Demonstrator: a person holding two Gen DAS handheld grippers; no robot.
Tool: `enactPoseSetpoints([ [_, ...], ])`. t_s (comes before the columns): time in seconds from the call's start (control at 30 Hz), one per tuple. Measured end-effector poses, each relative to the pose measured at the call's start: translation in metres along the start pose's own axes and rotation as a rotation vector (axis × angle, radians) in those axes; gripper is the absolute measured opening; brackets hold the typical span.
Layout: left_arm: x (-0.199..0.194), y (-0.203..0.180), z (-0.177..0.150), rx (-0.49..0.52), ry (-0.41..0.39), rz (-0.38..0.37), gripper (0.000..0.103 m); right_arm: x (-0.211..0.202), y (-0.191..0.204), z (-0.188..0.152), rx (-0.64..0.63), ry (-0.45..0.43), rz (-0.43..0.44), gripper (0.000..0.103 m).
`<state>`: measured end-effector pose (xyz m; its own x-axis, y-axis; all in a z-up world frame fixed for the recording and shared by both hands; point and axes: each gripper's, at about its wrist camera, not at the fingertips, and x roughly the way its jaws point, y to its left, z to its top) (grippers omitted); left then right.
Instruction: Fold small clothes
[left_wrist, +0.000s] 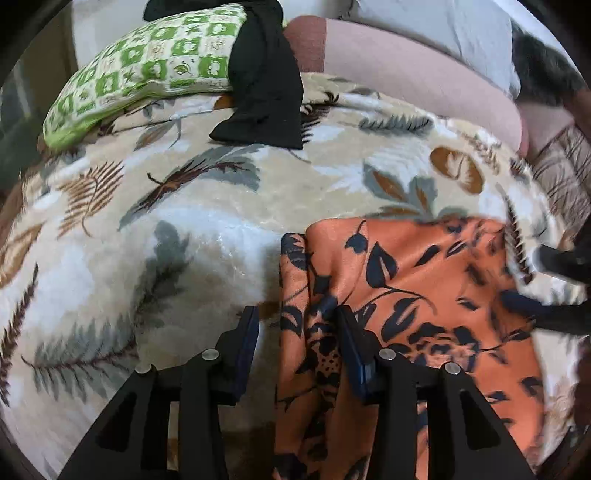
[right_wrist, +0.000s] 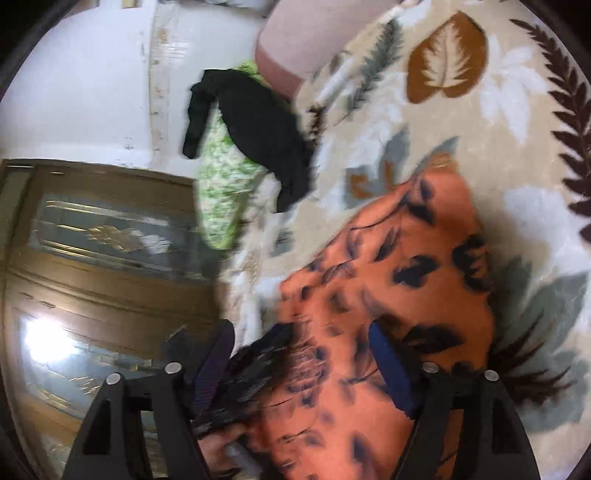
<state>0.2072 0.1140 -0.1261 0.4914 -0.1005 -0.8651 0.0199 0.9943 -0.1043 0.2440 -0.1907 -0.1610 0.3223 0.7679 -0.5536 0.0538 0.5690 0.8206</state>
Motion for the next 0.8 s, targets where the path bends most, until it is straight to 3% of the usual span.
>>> enactPoseSetpoints([
  [0.07,-0.02,-0.006,-0.005,0.021,-0.036,-0.001,0.045,-0.01,-0.001,-0.004,0.046,-0.034,0.066,0.078],
  [0.17,-0.055,-0.009,-0.032,0.033,-0.076,-0.038,0.046,-0.034,0.026,-0.022,-0.05,-0.041,0.114,0.078],
  [0.3,-0.062,-0.009,-0.074,0.026,-0.046,-0.016,0.054,-0.053,0.032,-0.064,-0.027,-0.021,0.212,0.08],
  [0.4,-0.049,0.006,-0.092,-0.056,-0.039,-0.024,0.069,-0.032,0.006,-0.091,0.019,0.055,0.127,0.086],
  [0.47,-0.061,0.006,-0.088,-0.083,-0.04,-0.031,0.069,-0.031,-0.007,-0.098,0.081,0.026,0.132,0.083],
  [0.57,-0.091,0.001,-0.088,-0.055,-0.111,-0.058,0.069,-0.057,0.028,-0.105,-0.035,-0.017,0.164,0.084],
  [0.63,-0.098,0.0,-0.096,-0.057,-0.12,-0.071,0.069,-0.064,0.045,-0.114,-0.105,0.006,0.174,0.084],
  [0.67,-0.094,-0.002,-0.102,-0.052,-0.108,-0.068,0.069,-0.063,0.046,-0.12,-0.11,0.024,0.185,0.084],
  [0.73,-0.068,-0.002,-0.115,-0.036,-0.018,0.007,0.07,-0.045,0.027,-0.133,-0.044,0.081,0.18,0.085],
  [0.8,-0.058,0.005,-0.123,-0.095,0.005,-0.022,0.072,-0.028,0.002,-0.141,0.013,0.128,0.089,0.085],
])
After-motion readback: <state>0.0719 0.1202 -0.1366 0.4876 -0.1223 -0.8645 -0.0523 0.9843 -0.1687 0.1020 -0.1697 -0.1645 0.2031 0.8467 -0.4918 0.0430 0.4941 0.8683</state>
